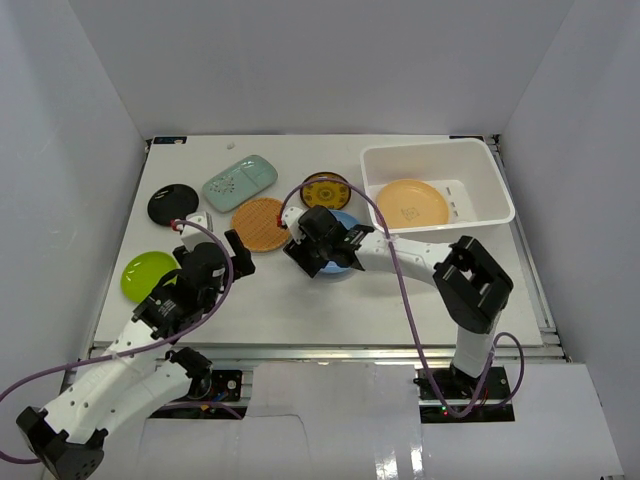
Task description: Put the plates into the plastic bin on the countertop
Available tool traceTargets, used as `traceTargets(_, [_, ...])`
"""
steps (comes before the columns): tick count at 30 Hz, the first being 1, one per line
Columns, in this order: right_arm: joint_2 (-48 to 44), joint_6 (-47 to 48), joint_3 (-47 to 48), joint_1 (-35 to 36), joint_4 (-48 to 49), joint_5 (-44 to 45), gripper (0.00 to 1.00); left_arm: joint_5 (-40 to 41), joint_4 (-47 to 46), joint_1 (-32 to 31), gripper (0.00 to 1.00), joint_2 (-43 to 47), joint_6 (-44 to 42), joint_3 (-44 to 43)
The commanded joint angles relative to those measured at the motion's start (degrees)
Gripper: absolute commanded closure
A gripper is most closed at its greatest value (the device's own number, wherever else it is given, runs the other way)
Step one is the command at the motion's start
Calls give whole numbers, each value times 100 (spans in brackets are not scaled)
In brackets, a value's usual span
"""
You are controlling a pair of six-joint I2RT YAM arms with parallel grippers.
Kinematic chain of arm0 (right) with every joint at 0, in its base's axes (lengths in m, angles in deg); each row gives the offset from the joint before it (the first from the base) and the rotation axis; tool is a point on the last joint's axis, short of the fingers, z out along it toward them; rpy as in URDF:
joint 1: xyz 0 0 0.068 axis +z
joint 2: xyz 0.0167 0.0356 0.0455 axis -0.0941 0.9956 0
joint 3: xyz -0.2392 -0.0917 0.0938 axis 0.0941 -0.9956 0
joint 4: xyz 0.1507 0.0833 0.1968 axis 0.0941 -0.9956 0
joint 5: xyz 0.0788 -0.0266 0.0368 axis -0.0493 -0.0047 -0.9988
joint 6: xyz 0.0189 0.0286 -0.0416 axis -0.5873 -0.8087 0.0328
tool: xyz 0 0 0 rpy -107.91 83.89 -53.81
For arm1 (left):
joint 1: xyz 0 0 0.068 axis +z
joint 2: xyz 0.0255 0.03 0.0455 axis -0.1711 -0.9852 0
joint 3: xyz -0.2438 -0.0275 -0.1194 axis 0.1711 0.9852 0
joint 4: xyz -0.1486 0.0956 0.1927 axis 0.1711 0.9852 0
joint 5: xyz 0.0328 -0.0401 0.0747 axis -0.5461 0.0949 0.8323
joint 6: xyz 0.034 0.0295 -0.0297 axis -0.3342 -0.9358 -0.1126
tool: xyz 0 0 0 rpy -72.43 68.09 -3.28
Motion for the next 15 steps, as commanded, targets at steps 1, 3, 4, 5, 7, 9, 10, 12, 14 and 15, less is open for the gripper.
traceTargets(1, [435, 150, 357, -14, 149, -332, 38, 45, -34, 26, 3, -31, 32, 10])
traceTargets(3, [611, 106, 384, -14, 149, -376, 43, 88, -87, 26, 3, 30, 14, 45])
traceTargets(4, [638, 54, 375, -6, 227, -376, 46, 97, -113, 17, 3, 74, -21, 54])
traceTargets(5, [682, 27, 349, -14, 280, -385, 47, 115, -122, 25, 3, 75, -39, 54])
traceTargets(7, [709, -8, 331, -6, 351, -446, 55, 106, -96, 26, 3, 75, -65, 36])
traceTargets(9, [709, -87, 287, 12, 377, -394, 69, 89, -114, 26, 3, 92, -48, 54])
traceTargets(10, [683, -105, 270, 47, 369, -350, 82, 106, -122, 26, 3, 92, -48, 54])
traceTargets(12, [507, -149, 147, 152, 430, -227, 89, 133, -105, 26, 3, 83, -74, 27])
traceTargets(14, [235, -210, 112, 397, 220, 88, 91, 71, -122, 34, 3, 101, -57, 27])
traceTargets(15, [121, -228, 94, 512, 115, 238, 91, 62, -140, 26, 3, 118, -56, 36])
